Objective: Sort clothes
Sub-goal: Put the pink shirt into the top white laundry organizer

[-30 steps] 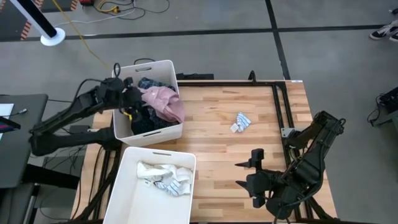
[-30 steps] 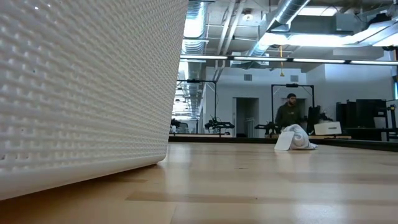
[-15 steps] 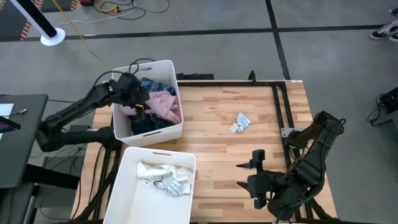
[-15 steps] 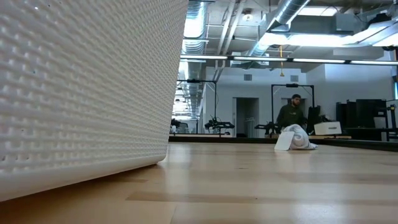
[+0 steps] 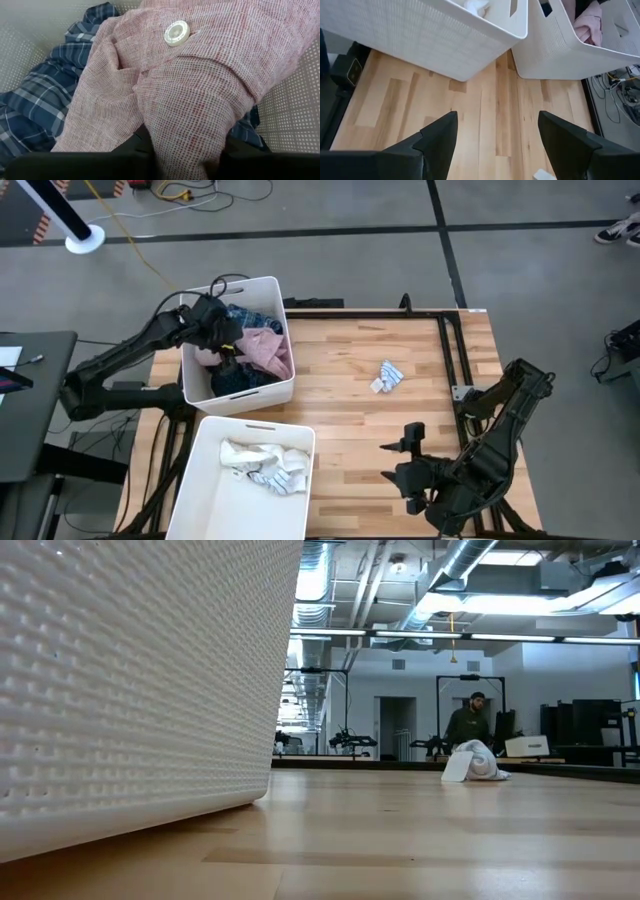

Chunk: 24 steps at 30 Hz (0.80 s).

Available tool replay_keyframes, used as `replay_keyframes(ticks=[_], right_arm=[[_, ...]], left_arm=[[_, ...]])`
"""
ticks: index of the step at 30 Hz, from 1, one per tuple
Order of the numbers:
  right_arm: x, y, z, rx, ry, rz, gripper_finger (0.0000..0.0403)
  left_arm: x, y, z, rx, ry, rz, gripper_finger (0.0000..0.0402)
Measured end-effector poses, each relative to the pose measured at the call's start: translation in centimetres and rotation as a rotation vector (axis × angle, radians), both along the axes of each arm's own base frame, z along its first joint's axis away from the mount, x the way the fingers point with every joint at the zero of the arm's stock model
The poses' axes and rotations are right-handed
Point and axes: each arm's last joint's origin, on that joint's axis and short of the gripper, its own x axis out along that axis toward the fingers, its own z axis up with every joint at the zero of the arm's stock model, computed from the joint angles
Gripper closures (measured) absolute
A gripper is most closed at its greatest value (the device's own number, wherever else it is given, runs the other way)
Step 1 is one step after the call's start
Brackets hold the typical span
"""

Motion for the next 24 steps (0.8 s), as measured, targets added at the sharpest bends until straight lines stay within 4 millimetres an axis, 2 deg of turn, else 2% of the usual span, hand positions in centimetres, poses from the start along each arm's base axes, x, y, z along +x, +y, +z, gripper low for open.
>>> replay_keyframes(ticks=[13, 21, 24], right_arm=[[0.0, 0.0, 0.0, 0.006, -0.003, -0.004, 0.0112], [0.0, 0.0, 0.0, 0.007, -0.003, -0.004, 0.0112], [0.0, 0.0, 0.0, 0.007, -0.003, -0.004, 0.0112]], left_arm=[[0.0, -0.3, 0.9, -0.079, -0.076, 0.050, 0.0280], [-0.2, -0.6, 1.4, -0.121, -0.084, 0.052, 0.0159], [-0.4, -0.7, 1.8, -0.127, -0.080, 0.050, 0.0126]])
